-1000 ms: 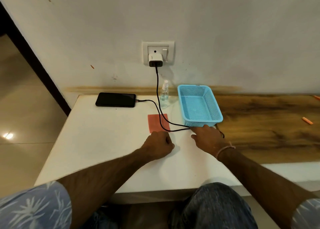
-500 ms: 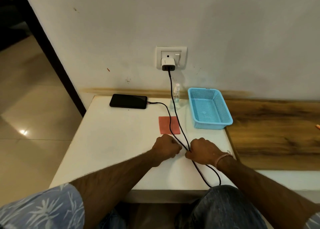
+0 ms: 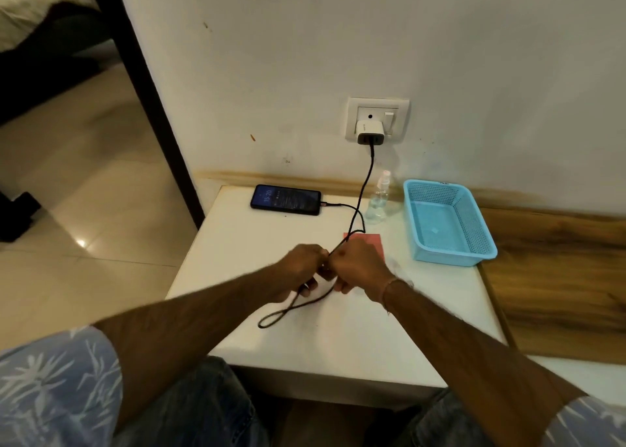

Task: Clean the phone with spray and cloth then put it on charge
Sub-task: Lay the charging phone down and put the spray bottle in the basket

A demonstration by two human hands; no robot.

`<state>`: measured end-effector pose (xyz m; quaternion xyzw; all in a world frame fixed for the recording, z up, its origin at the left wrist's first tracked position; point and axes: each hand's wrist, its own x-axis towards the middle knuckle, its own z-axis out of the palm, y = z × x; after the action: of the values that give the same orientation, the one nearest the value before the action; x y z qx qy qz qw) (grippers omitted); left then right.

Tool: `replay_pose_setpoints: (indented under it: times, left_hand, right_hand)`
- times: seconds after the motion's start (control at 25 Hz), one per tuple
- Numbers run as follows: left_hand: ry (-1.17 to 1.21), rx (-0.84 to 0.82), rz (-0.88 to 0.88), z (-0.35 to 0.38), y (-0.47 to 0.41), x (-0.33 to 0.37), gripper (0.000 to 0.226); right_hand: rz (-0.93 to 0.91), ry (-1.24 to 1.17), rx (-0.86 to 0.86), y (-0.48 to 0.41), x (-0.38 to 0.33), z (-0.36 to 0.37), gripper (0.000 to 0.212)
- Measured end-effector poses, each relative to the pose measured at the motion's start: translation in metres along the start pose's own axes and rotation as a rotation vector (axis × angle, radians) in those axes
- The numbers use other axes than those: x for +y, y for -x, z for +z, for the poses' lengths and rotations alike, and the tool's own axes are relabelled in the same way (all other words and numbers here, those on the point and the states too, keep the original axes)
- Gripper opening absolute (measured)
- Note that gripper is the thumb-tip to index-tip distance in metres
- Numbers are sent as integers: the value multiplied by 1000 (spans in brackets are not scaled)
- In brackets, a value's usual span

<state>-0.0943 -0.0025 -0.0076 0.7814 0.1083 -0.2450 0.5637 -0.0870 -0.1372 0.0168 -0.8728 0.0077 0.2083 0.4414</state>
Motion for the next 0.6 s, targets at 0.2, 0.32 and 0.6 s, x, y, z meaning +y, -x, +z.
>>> replay_pose_setpoints:
  times: [0.2, 0.32, 0.6]
  left_hand:
    - [-514, 179, 156, -64, -31, 10, 23]
    - [-656, 236, 279, -89, -49, 12, 18]
    - [-845, 324, 431, -105, -92, -10, 18]
  right_hand:
    - [-250, 287, 196, -47, -47, 3, 17]
    - [-354, 463, 181, -79, -59, 11, 28]
    - [-211, 601, 181, -144, -69, 11, 34]
